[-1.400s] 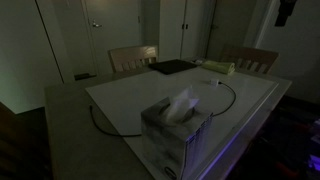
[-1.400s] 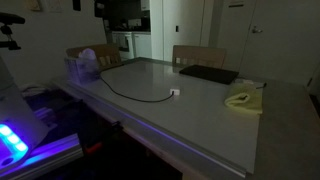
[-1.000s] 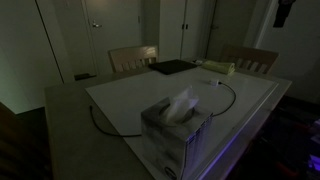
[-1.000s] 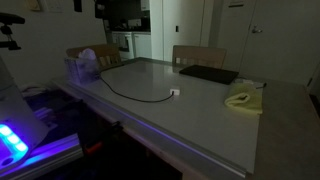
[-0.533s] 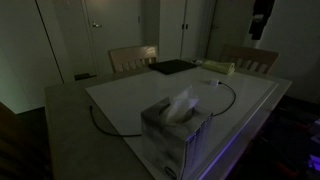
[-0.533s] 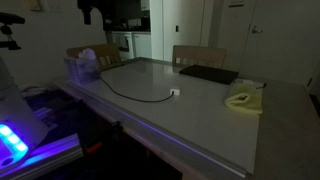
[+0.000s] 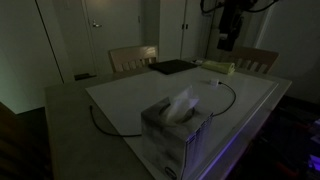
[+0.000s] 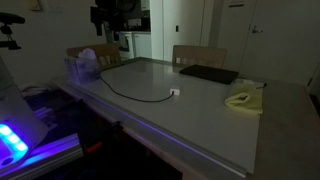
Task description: Move the ends of the charger to the middle
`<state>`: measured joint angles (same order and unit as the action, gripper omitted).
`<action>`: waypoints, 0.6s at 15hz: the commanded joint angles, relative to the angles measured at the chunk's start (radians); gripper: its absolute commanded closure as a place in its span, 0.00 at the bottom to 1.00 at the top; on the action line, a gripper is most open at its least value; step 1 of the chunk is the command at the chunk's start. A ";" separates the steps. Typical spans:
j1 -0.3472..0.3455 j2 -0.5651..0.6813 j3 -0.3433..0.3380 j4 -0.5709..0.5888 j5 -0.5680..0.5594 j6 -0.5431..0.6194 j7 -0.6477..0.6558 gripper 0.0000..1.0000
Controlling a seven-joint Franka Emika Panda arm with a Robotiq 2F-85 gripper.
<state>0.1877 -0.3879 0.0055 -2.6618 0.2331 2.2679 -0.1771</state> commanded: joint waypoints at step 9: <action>-0.013 0.164 0.046 0.102 0.013 0.078 0.046 0.00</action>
<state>0.1891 -0.2235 0.0368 -2.5611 0.2424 2.3483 -0.1286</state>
